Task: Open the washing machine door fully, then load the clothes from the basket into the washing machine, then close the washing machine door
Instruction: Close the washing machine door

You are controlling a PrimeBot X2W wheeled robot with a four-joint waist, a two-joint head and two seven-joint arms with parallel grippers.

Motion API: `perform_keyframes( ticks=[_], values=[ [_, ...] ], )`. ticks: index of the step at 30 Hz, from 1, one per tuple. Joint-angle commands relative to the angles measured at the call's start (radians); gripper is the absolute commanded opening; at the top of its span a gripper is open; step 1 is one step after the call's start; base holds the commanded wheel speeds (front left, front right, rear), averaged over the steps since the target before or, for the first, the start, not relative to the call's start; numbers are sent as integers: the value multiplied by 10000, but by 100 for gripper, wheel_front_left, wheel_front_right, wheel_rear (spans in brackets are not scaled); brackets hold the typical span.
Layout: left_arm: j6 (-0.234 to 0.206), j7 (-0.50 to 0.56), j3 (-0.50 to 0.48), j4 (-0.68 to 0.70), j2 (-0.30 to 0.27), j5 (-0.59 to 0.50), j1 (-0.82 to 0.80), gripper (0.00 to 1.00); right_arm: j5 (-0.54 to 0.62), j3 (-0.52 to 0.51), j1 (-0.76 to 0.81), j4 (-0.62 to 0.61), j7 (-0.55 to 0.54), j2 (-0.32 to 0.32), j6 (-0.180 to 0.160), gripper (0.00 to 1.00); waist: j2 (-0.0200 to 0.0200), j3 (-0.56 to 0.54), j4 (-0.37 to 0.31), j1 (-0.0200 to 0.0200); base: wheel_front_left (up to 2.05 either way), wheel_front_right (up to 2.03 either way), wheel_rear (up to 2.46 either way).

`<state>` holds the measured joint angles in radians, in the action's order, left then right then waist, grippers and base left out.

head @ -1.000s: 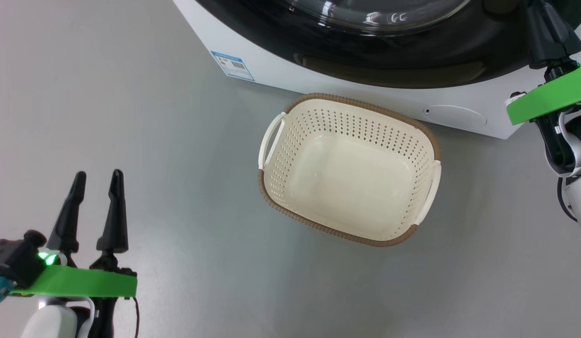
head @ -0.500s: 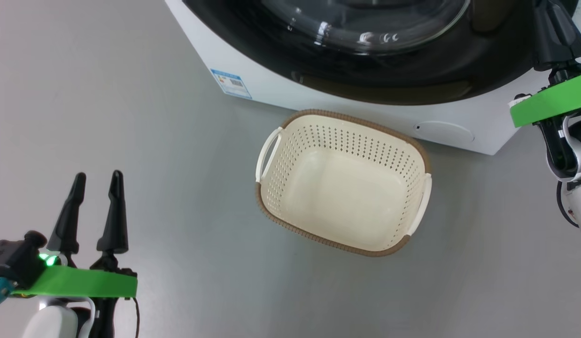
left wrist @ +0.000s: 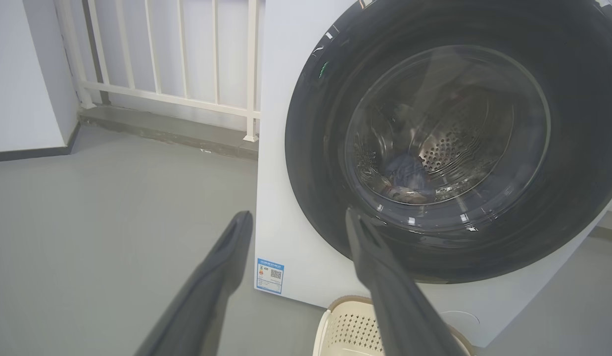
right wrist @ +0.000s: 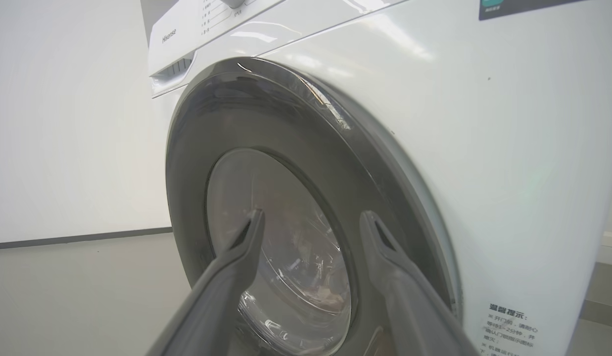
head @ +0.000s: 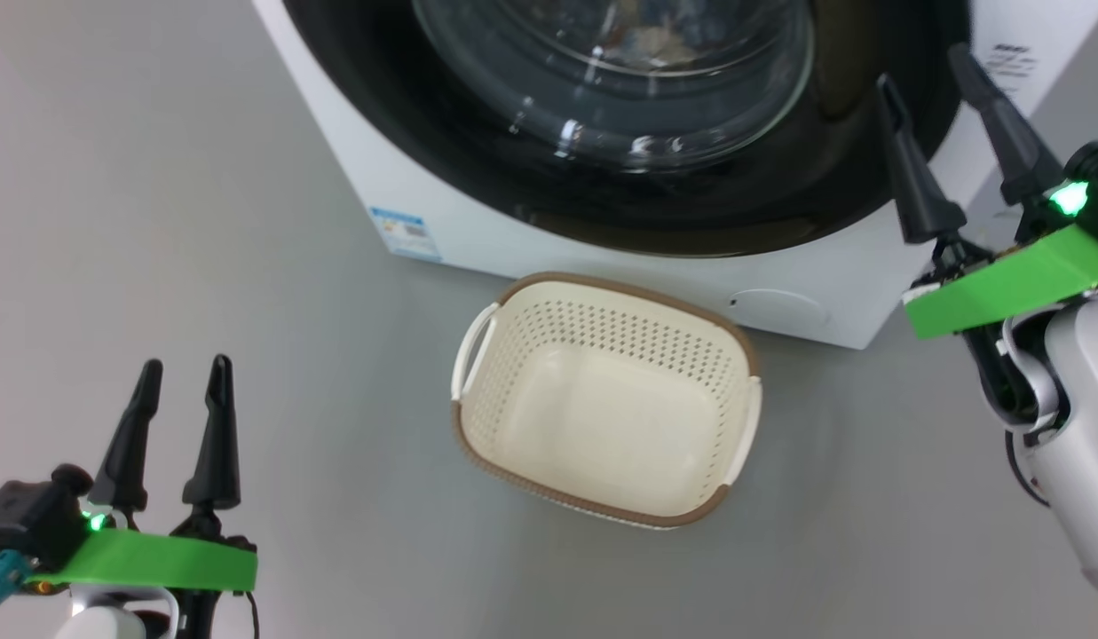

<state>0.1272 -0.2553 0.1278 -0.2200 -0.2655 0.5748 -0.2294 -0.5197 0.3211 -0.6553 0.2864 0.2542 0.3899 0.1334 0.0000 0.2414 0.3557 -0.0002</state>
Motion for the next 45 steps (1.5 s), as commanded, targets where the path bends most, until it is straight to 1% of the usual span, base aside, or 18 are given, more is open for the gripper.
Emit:
perform_keyframes(
  ticks=[1,10,19,24,30,36,45],
  values=[
    [35,-65,-398,177,-386,-117,-7,100,-146,97,321,-354,76,-43,-27,100,0,-475,-474,2,0,0,0],
    [35,-65,-457,246,-415,-248,374,100,-213,-111,1239,-737,76,-301,-27,100,0,-1189,-1438,2,0,0,0],
    [35,-65,-523,365,-289,-361,635,100,-68,-85,2185,-787,76,-573,-27,100,0,-1510,-2339,2,0,0,0],
    [35,-65,-585,426,-209,-478,776,100,-18,-407,2760,-880,76,-843,-27,100,0,-1684,-2850,2,0,0,0],
    [35,-65,-522,465,-177,-456,903,100,70,-632,3290,-921,76,-978,-27,100,0,-1873,-3226,2,0,0,0],
    [35,-65,-424,520,-179,-397,1000,100,165,-693,3688,-935,76,-1022,-27,100,0,-2077,-3415,2,0,0,0],
    [35,-65,-380,589,-165,-137,1221,100,269,-698,4228,-1003,76,-877,-27,100,0,-2370,-3671,2,0,0,0]
  ],
)
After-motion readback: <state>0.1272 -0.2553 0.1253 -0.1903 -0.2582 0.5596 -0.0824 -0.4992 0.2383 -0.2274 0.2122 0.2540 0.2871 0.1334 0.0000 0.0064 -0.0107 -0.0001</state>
